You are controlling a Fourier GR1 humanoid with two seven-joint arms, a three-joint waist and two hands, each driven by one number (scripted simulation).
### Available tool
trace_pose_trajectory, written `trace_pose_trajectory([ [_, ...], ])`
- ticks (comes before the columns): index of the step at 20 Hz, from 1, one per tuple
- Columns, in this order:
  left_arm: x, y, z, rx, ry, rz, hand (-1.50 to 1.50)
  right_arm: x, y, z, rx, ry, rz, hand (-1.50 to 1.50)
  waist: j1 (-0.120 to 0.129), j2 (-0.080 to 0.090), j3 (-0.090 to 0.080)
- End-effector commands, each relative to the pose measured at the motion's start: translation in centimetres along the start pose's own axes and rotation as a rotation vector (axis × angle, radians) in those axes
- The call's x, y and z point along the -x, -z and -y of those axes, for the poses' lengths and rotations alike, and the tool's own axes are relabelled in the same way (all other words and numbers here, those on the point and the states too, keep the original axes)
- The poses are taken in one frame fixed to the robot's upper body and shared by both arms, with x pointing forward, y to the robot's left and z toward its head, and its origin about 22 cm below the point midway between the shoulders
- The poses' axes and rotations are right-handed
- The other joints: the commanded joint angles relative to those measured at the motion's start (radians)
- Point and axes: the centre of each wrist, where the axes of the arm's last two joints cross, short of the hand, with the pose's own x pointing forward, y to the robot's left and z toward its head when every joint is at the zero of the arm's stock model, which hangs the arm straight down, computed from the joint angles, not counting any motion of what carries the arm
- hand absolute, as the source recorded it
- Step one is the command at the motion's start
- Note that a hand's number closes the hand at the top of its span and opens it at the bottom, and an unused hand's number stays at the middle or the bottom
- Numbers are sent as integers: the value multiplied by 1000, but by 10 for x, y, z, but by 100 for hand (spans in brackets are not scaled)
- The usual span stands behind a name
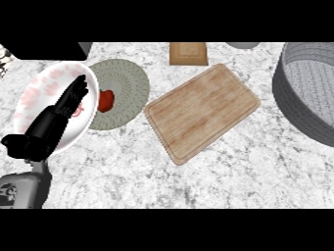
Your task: Pick the lemon from the cutting board and place it in the basket
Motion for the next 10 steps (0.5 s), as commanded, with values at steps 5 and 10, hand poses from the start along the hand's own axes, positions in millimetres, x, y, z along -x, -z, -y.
trace_pose_trajectory([
  [5,-9,2,7,-21,-2,10,0,1,15,18,50,207,-64,-150,-13,-4,0],
  [10,0,6,10,-26,3,-20,0,-7,48,59,33,314,-182,-150,-27,-7,-1],
])
